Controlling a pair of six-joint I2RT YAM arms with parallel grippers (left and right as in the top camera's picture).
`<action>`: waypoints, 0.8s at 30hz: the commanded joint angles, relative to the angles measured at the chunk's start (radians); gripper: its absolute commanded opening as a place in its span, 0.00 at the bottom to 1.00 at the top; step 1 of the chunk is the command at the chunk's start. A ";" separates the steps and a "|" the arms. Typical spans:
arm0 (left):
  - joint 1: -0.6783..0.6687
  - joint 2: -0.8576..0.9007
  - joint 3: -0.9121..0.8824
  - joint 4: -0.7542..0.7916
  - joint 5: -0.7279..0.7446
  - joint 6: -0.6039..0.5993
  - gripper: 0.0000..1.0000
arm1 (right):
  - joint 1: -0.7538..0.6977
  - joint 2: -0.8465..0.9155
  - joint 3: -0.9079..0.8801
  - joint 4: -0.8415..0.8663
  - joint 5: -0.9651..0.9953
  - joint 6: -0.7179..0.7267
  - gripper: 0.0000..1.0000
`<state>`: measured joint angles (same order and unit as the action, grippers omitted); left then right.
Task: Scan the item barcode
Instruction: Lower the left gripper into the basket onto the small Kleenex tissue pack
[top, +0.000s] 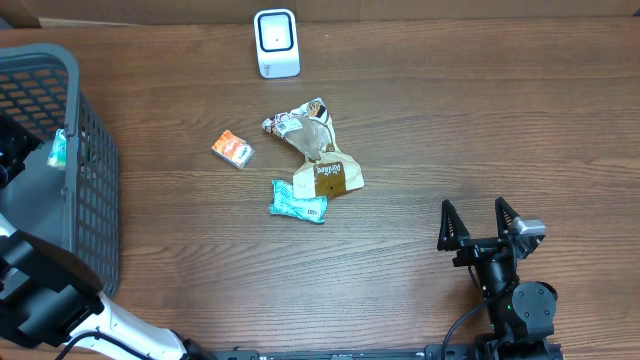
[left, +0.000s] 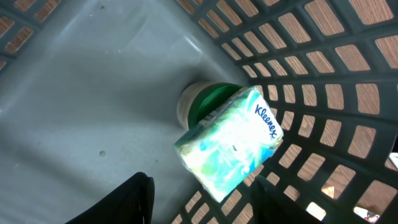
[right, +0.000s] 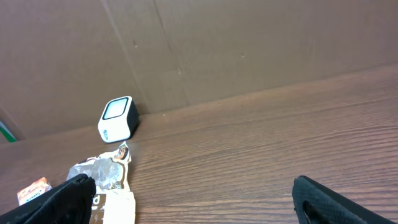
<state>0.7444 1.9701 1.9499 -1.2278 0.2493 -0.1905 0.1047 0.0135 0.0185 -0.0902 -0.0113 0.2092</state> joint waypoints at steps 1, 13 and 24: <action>0.002 0.005 0.000 0.014 0.002 0.007 0.52 | -0.004 -0.011 -0.011 0.006 0.002 -0.001 1.00; 0.002 0.005 0.000 0.013 -0.024 0.003 0.56 | -0.004 -0.011 -0.011 0.006 0.002 -0.001 1.00; 0.002 0.005 0.000 0.005 -0.046 0.003 0.56 | -0.004 -0.011 -0.011 0.006 0.002 -0.001 1.00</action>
<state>0.7441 1.9743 1.9499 -1.2194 0.2165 -0.1905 0.1047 0.0135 0.0185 -0.0895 -0.0113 0.2092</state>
